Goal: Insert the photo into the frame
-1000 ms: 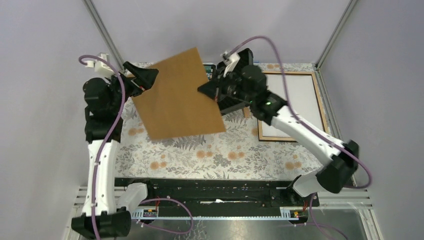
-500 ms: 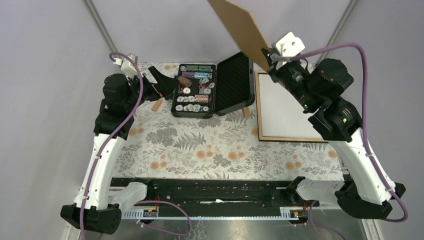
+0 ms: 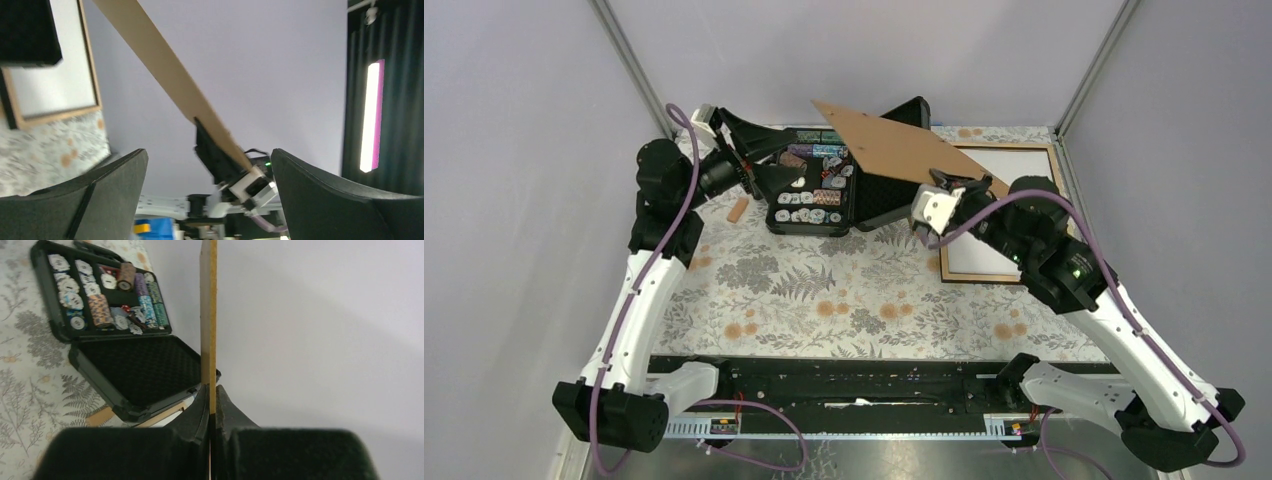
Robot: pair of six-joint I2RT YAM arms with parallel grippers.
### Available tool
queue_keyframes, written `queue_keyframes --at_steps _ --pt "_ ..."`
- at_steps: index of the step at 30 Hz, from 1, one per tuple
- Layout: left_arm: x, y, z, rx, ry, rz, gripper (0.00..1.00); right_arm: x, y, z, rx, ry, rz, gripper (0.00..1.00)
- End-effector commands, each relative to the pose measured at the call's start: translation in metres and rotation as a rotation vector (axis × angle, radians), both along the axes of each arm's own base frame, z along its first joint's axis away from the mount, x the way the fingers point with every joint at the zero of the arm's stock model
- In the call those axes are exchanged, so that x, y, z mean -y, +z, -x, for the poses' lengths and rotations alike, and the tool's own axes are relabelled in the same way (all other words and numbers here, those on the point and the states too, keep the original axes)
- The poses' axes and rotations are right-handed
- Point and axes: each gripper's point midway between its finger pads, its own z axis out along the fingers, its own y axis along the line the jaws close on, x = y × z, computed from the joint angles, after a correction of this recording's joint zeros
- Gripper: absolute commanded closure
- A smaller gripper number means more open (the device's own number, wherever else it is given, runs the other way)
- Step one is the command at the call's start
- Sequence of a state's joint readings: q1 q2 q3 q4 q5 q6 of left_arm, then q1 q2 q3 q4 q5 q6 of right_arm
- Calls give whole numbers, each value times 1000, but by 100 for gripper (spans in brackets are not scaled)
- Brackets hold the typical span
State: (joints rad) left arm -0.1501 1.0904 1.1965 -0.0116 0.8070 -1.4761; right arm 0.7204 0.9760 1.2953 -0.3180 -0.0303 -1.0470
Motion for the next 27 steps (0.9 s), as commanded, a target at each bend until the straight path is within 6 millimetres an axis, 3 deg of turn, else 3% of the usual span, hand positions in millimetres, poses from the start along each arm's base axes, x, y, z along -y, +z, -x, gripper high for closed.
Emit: queue_keyframes --at_steps 1,6,11,15,19,22,26,27 --pt "7 21 14 -172 -64 200 2 -1 58 29 259 121 -73 100" --pt "36 -6 14 -363 -98 248 1 -7 35 33 239 163 -48 100" --pt "67 -22 3 -398 -118 238 2 -11 19 35 231 191 -17 100" --pt "79 -27 -5 -363 -122 229 31 -10 10 38 223 201 5 100" --pt "83 -61 -4 -438 -83 140 55 -8 -8 41 207 217 77 100" --pt "84 -84 -3 -486 -71 99 62 -8 -23 41 204 228 130 100" --pt "86 -90 -4 -452 -75 67 87 -6 -29 42 172 222 122 100" --pt "86 -88 -6 -426 -75 57 92 -5 -28 43 159 217 105 88"
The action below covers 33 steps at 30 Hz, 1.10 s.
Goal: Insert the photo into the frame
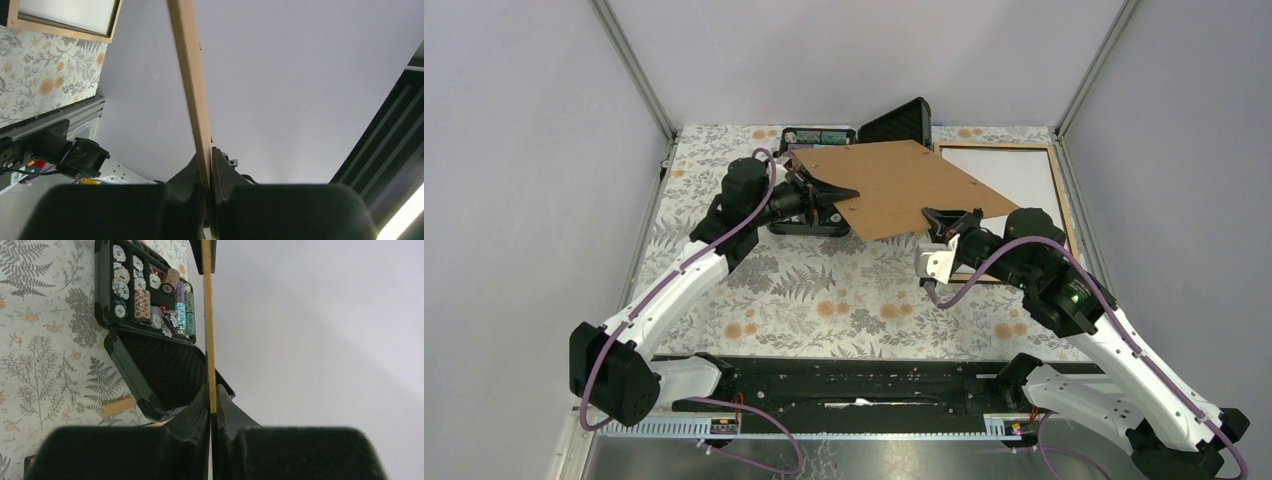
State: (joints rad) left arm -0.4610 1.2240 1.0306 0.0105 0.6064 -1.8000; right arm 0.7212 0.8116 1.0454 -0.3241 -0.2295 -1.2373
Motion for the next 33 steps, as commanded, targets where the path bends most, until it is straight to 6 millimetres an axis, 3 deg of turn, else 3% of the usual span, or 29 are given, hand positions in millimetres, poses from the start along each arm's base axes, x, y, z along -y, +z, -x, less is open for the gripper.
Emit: queue_keyframes --at_steps 1,2,3,5,6,9,13,16,19,21,24,27,30,33 --pt "-1 11 -4 140 15 -31 96 4 35 5 76 -6 -94 62" --pt "-1 13 -7 191 16 -43 100 5 36 8 46 -10 -133 38" --pt "-1 18 -10 250 23 -44 100 5 37 12 15 -8 -179 25" --pt "-2 25 -15 335 37 -46 100 6 33 22 -35 10 -260 6" --pt "-3 30 -17 391 47 -52 100 6 31 27 -65 17 -309 1" --pt "-9 51 -24 571 66 -107 100 7 28 44 -217 33 -463 0" --pt "-17 91 -23 813 82 -155 100 11 43 54 -506 -14 -776 0" --pt "-23 113 -16 961 109 -182 100 19 46 43 -724 -137 -1045 0" --pt "-30 131 -5 1092 138 -190 100 47 43 17 -871 -408 -1339 0" --pt "-37 140 0 1164 179 -209 100 63 37 7 -905 -547 -1462 0" --pt "-50 153 6 1233 268 -216 100 76 36 -1 -926 -620 -1632 0" --pt "-57 170 13 1268 325 -173 100 66 41 -7 -1016 -563 -1776 0" --pt "-62 183 19 1268 360 -95 100 40 55 -10 -1133 -441 -1820 0" --pt "-64 191 23 1240 375 -31 100 22 80 -10 -1148 -263 -1826 0"
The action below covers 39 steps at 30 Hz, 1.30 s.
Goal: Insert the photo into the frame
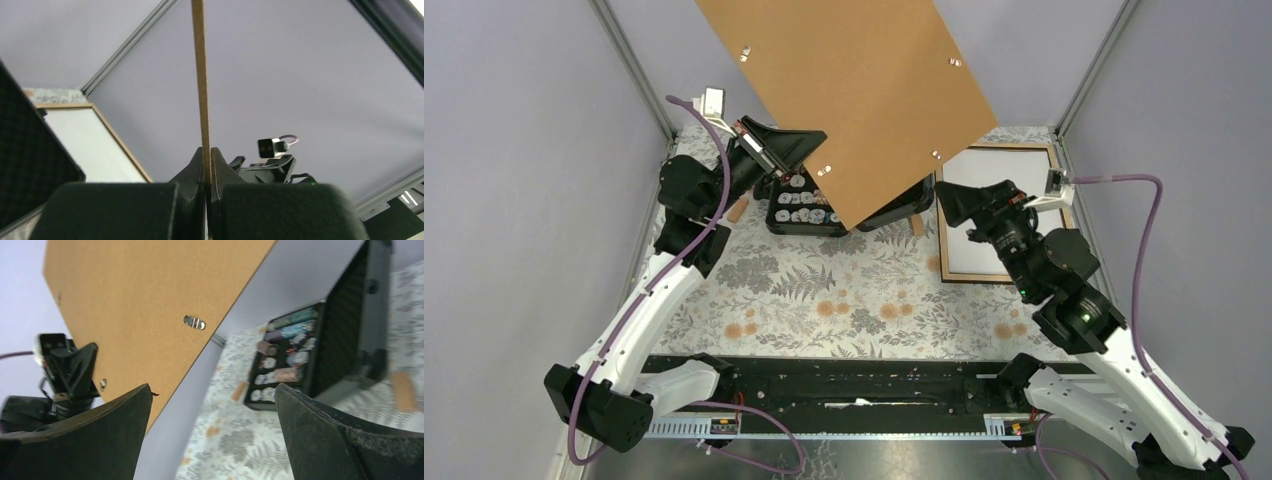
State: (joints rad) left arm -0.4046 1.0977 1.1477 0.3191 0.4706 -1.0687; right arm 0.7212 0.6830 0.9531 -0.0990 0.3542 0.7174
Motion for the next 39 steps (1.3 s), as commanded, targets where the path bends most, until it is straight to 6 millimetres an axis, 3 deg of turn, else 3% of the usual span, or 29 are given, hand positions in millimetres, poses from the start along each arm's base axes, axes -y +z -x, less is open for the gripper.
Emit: queue_keyframes --at_steps 1,11,15,20,28,35,37,39 --pt "-18 61 24 175 7 189 100 -20 52 -3 116 74 -279 0" --pt "-24 60 38 163 -36 266 100 -27 80 -22 213 142 -374 4" --pt "-31 59 33 142 2 315 100 -54 91 -19 245 361 -447 8" --pt "-32 64 27 136 -25 390 100 -85 84 -16 259 563 -535 19" --pt "-31 54 17 104 -53 464 100 -103 72 -30 262 542 -601 32" --pt "-32 49 16 122 -22 438 100 -113 70 -38 264 498 -649 62" --pt "-34 50 18 138 -7 433 100 -110 64 -42 247 455 -652 73" --pt "-35 51 17 141 11 420 100 -105 59 -47 238 408 -663 93"
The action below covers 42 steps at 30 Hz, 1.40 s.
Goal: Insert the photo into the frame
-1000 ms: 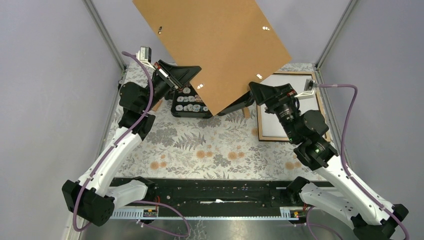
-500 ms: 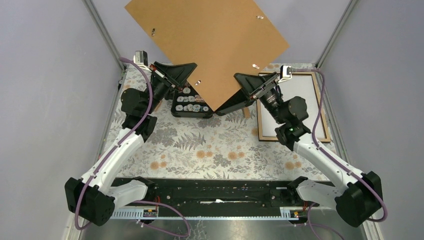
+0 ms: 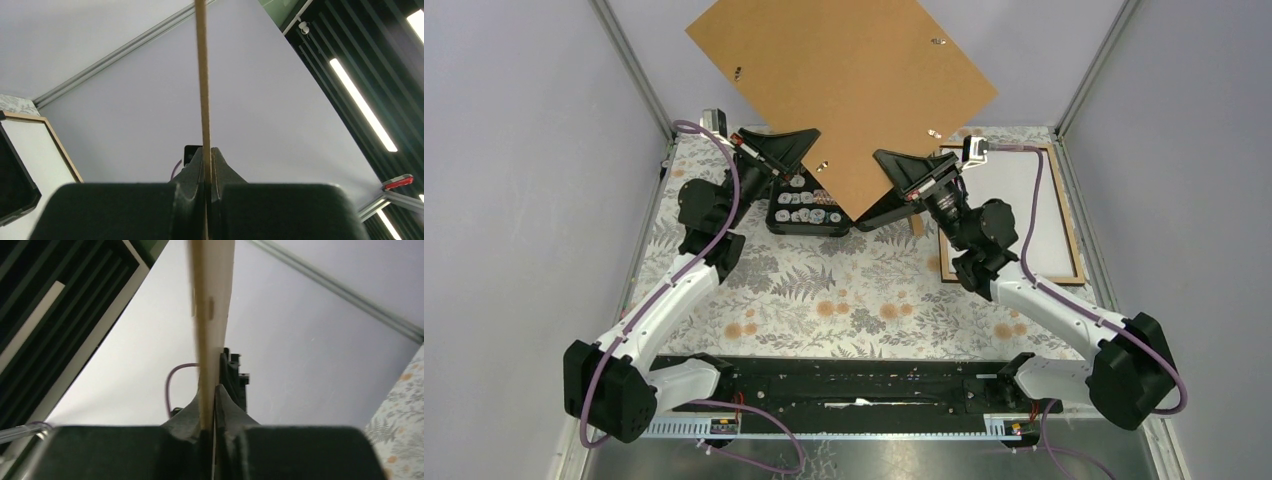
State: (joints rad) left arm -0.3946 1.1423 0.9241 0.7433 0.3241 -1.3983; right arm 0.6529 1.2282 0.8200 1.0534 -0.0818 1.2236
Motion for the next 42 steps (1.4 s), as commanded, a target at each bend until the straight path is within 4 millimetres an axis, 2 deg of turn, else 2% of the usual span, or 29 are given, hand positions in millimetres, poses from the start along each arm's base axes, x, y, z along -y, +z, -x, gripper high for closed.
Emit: queue_keyframes --at_steps 1,4,5,7,8,9,11,13,16,19,20,23,26,28,30,34,37,42 --pt "-21 62 38 240 50 83 100 19 12 -2 10 -108 -78 100" --pt "-14 56 34 219 42 29 100 28 12 -4 -1 -152 -91 100" --pt "-11 48 28 178 42 2 94 33 13 -4 3 -173 -90 100" --pt "-9 37 23 141 47 -31 63 41 16 -7 8 -204 -78 100" --pt "-8 29 21 117 49 -55 39 48 20 -9 19 -211 -79 100" --pt "-7 24 20 102 56 -78 25 57 22 -14 18 -223 -89 100" --pt "-5 11 15 66 75 -161 9 78 24 -24 10 -257 -115 100" --pt "-5 1 13 52 99 -251 3 109 25 -37 17 -329 -119 100" --pt "-11 -12 9 27 159 -385 1 161 20 -51 -9 -429 -115 100" --pt "-13 -25 5 13 184 -529 1 217 -8 -63 -135 -572 -45 100" --pt "-13 -32 4 6 183 -578 1 236 -17 -62 -162 -646 -5 100" --pt "-13 -50 2 6 174 -683 1 287 -62 -56 -338 -883 225 100" --pt "-13 -61 1 30 172 -739 1 318 -90 -40 -436 -1032 386 100" --pt "-14 -68 0 43 179 -769 1 326 -108 -34 -490 -1064 422 100" --pt "-16 -76 -2 58 190 -805 1 326 -121 -32 -516 -1046 415 100" --pt "-23 -90 -3 92 238 -890 1 320 -140 -29 -550 -1004 361 100" --pt "-26 -104 -2 93 284 -955 1 309 -155 -34 -581 -926 286 100" --pt "-21 -127 3 86 288 -1006 2 299 -169 -34 -563 -866 200 100"
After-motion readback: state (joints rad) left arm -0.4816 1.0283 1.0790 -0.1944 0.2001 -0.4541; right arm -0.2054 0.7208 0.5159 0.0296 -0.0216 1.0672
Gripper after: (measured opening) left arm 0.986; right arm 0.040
